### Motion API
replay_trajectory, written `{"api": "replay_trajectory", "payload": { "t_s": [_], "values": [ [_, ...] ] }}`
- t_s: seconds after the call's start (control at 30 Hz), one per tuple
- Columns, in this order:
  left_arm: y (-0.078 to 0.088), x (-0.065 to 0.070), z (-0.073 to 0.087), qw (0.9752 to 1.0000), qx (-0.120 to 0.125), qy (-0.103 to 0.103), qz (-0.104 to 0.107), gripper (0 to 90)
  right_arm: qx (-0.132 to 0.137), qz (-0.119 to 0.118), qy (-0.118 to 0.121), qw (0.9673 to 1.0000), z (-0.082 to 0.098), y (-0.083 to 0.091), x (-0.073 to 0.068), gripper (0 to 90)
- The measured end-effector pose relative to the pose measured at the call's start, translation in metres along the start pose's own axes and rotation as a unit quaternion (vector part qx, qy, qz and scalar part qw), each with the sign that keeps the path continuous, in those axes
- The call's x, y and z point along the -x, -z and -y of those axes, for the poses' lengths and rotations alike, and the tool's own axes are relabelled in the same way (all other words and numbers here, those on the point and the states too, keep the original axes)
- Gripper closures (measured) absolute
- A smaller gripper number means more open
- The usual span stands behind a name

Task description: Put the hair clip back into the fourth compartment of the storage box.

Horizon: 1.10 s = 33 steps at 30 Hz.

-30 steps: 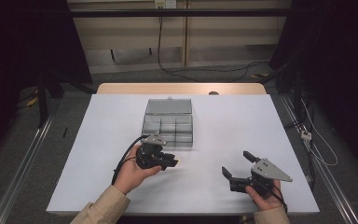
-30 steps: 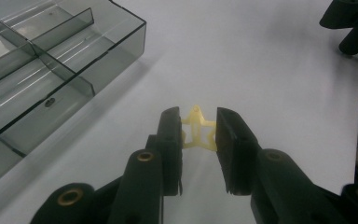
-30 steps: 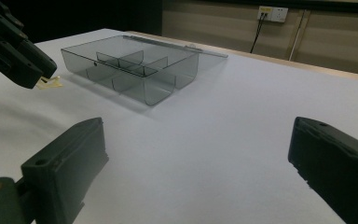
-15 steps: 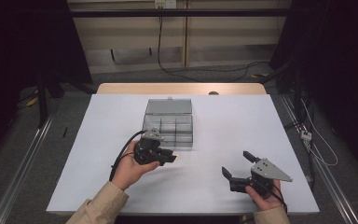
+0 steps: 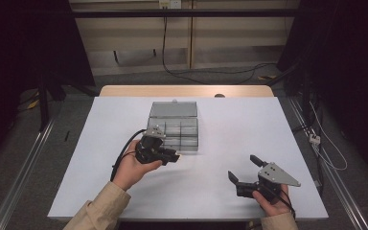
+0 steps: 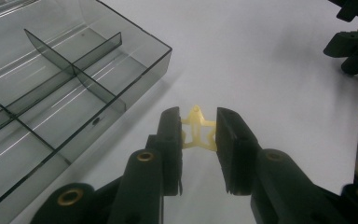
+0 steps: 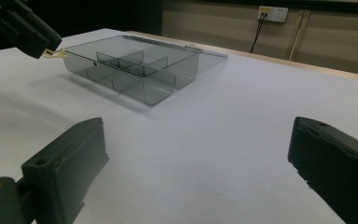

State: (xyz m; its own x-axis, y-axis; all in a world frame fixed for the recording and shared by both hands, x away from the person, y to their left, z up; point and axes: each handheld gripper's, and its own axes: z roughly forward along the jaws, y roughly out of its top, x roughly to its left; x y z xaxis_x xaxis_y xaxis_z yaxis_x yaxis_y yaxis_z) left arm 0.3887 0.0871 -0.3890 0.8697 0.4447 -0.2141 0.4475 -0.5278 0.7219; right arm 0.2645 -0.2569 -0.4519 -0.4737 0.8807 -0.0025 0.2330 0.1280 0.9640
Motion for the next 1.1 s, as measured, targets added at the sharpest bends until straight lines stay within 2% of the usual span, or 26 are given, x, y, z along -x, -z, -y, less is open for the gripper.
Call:
{"api": "replay_trajectory", "payload": {
  "t_s": [1.1],
  "values": [
    [0.012,-0.015,-0.013,0.9999,-0.004,0.009,-0.013,71.8,0.001,-0.002,0.003,1.0,0.0,0.0,0.0,3.7]
  ]
}}
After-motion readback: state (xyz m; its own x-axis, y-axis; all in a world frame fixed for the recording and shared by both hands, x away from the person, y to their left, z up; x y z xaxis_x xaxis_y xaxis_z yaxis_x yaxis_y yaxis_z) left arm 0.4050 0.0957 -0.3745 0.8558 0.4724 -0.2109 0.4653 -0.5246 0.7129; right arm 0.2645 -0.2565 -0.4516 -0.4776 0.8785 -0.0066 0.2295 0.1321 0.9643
